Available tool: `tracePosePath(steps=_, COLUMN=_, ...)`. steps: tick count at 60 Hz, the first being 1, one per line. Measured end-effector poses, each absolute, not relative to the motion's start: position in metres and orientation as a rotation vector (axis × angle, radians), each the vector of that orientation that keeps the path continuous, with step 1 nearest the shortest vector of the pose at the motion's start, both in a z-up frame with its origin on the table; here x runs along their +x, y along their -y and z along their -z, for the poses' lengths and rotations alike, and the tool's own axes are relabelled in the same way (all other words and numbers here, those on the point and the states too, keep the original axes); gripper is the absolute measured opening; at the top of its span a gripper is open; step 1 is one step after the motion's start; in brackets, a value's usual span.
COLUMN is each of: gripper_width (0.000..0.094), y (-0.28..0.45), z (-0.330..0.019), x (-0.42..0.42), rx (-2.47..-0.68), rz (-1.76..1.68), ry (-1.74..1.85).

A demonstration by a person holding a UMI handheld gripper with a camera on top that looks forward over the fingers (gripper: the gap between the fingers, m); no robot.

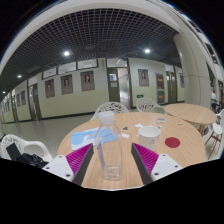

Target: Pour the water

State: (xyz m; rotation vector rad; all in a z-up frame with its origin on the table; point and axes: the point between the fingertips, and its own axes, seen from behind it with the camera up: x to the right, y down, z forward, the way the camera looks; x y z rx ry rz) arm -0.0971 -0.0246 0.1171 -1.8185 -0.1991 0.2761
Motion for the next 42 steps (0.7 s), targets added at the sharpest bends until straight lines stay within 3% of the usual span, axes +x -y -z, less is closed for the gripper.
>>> tracePosePath(steps=9, gripper_width=0.0826, y=-0.021, z=-0.113, x=-0.110, rx=-1.772, rz=-0.262, ry=0.212)
tracePosePath(steps=13, gripper_width=0.0781, y=-0.038, z=-0.112, x=-0.110, rx=-1.744, rz=-0.215, ry=0.225)
tracePosePath(steps=15, gripper_width=0.0687, y=-0.043, z=-0.108, x=-0.110, rx=-1.756, rz=-0.196, ry=0.228)
tracePosePath(steps=17, gripper_width=0.0518, y=-0.046, z=-0.103, x=-0.114, rx=-1.764, rz=-0.198, ry=0.222)
tracePosePath(steps=30, gripper_width=0.0391, y=-0.044, z=-0.106, x=-0.112, rx=-1.732, rz=-0.221, ry=0.187)
tracePosePath(steps=42, gripper_width=0.0378, y=-0.085, z=-0.119, x=-0.107, rx=-1.753, rz=-0.571, ry=-0.084)
